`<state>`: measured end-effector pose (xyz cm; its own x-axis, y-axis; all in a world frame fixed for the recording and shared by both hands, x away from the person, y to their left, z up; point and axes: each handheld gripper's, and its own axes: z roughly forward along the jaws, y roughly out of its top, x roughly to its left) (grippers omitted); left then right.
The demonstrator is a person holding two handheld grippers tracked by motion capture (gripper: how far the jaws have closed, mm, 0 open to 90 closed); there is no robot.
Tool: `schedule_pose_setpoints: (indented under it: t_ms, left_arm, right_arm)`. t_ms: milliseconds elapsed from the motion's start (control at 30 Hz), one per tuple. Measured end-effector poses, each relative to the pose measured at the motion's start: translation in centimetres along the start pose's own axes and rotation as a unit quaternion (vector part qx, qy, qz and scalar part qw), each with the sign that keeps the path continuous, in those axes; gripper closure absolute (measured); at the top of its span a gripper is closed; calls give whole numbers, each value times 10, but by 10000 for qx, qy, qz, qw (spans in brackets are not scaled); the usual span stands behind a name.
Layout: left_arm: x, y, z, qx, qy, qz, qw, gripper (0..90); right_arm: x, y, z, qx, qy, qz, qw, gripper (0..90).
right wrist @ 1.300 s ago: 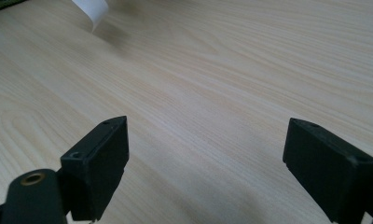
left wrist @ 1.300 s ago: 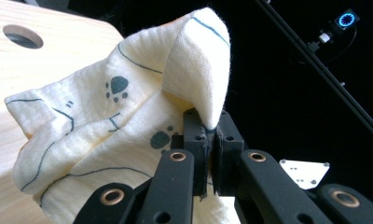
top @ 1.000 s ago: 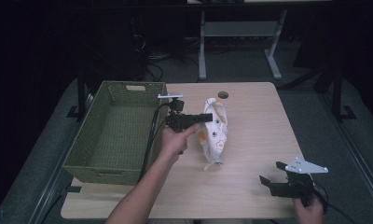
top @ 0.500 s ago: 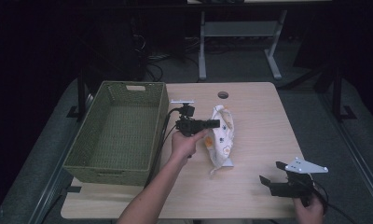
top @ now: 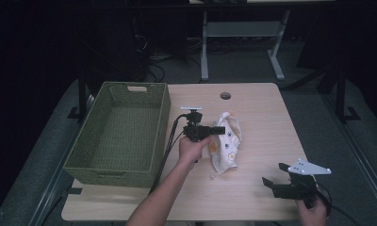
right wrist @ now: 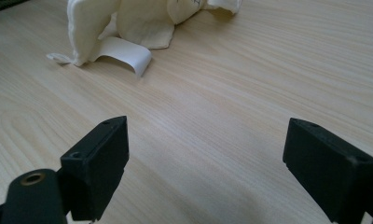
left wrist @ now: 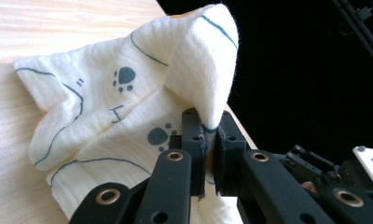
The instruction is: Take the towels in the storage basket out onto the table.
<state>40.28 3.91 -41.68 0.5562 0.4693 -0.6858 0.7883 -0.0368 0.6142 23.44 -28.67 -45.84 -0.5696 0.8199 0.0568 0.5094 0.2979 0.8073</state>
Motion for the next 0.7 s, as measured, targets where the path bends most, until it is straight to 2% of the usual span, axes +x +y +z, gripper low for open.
schedule_pose_setpoints:
  t_ms: [67,133,333,400,500,700]
  left_arm:
    - [1,-1,1,11,10,-13,10000,838]
    - [3,-3,5,120,129,14,9998,820]
    - [5,-5,10,191,196,-2,9996,767]
    - [6,-8,12,230,298,39,9993,718]
    - [7,-9,11,209,284,36,9994,695]
    - [8,-11,6,144,401,-14,9991,618]
  right_arm:
    - [0,0,0,7,-1,3,10000,140]
    - [0,0,0,8,0,-10,10000,140]
    - [0,0,0,8,2,-2,10000,140]
    - [0,0,0,11,-3,-10,10000,140]
    - [0,0,0,0,-1,-7,10000,140]
    - [1,-1,0,18,1,3,10000,140]
